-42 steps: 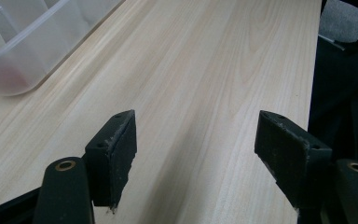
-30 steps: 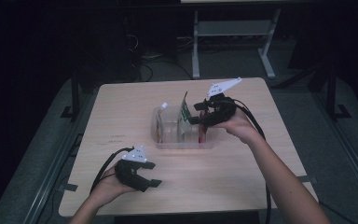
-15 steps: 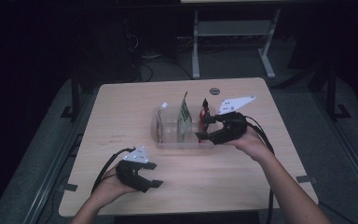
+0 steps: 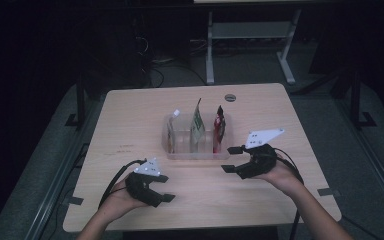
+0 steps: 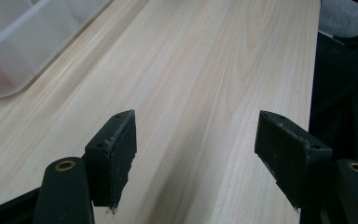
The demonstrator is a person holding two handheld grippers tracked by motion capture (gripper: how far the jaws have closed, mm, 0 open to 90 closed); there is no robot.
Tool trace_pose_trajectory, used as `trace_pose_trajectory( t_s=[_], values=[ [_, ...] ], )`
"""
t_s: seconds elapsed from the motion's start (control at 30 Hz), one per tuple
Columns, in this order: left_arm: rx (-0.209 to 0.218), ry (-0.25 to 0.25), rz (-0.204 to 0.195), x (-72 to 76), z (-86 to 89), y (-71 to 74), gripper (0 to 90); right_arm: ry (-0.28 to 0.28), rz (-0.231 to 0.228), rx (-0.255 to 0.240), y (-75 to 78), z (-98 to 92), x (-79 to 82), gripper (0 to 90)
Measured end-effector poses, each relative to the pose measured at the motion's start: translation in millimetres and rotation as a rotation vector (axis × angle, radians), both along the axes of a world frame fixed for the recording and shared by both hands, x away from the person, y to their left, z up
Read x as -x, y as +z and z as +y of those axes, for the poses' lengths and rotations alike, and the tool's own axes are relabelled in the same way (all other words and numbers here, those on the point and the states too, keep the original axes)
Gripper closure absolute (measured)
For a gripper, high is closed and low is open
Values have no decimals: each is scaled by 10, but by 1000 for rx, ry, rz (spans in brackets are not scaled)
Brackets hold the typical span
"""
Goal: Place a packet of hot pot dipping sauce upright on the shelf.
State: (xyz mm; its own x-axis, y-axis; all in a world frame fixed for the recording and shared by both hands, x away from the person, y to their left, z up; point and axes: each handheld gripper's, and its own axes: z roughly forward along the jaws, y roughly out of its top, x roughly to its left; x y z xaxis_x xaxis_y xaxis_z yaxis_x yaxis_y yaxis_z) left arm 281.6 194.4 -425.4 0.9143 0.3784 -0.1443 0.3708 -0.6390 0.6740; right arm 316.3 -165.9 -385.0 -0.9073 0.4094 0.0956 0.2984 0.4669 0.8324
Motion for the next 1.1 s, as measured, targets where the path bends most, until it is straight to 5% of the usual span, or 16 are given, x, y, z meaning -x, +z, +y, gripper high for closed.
trace_pose_trajectory(
  t_s=[0.27, 0.53, 1.1],
  values=[
    [-26, -8, 5, 4, -28, -58, 290, -23, 25, 12, -221, -107, 99, 329],
    [-96, -38, -7, -1, -61, -150, 277, -29, 26, 110, -403, -77, 115, 323],
    [-100, -48, -9, 0, -89, -163, 277, -29, 34, 117, -436, -90, 114, 322]
  ],
)
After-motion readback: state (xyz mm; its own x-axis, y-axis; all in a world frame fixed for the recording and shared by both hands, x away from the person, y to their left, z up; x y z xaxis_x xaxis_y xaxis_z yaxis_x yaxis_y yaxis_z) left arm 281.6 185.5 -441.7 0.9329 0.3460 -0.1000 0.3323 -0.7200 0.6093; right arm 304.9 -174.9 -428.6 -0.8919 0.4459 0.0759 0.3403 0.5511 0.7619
